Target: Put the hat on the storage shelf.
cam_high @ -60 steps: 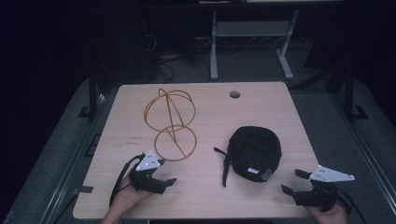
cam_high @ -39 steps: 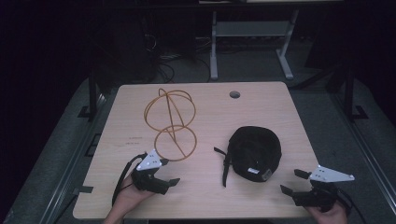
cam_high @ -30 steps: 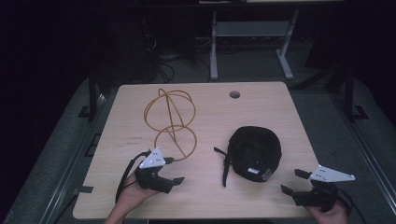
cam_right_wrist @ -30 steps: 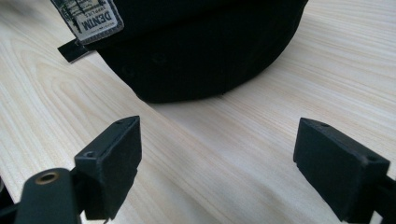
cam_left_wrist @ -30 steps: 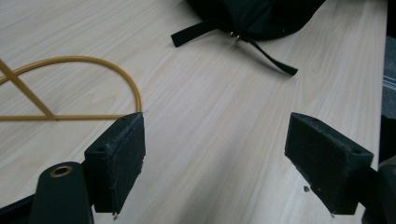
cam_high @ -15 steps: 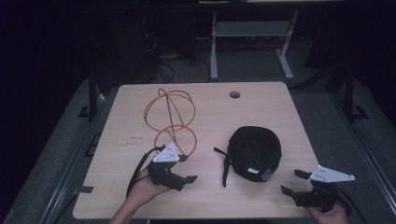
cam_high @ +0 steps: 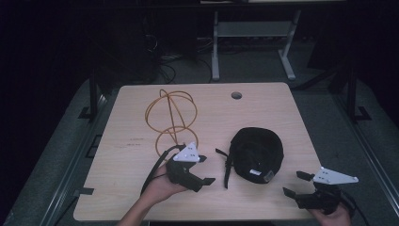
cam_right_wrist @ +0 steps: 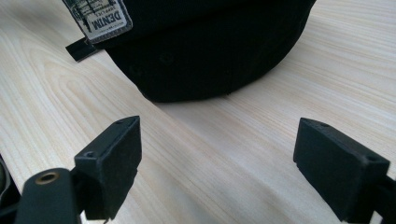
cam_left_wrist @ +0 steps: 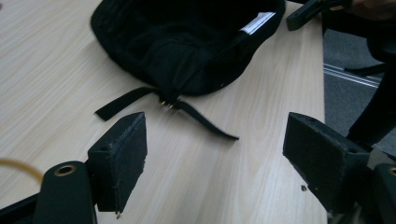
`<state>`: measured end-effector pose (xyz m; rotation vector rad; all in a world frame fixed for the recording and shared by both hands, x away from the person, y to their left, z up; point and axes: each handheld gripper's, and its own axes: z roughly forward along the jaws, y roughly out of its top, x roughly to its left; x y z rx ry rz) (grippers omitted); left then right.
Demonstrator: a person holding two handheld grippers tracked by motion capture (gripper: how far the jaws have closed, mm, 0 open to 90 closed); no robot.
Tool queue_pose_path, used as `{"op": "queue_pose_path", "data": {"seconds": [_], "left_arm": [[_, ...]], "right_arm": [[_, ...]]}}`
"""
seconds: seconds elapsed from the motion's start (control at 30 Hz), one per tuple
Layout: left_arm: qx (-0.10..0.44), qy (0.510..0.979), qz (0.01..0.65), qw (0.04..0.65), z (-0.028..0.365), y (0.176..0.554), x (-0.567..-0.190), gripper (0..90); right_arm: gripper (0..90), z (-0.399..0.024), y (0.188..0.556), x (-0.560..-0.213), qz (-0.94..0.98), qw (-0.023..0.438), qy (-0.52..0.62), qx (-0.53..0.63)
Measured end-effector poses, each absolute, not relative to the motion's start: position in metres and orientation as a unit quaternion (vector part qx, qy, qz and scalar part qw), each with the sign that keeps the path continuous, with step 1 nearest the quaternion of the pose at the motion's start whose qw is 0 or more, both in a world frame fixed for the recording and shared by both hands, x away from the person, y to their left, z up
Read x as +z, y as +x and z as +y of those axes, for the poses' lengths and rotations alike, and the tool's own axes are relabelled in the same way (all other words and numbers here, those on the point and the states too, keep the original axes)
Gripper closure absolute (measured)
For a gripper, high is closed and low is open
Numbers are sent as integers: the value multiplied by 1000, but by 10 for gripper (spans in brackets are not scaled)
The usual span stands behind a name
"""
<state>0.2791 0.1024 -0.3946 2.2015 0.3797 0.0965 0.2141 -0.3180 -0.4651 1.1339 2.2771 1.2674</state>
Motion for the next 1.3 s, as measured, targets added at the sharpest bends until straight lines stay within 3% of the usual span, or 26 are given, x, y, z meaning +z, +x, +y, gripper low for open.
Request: {"op": "queue_pose_path", "data": {"seconds": [1.3], "left_arm": [[-13,906,81,416,0,300,-399,236]], "right_arm": [[150,-318,214,-463,790,146,390,449]]}}
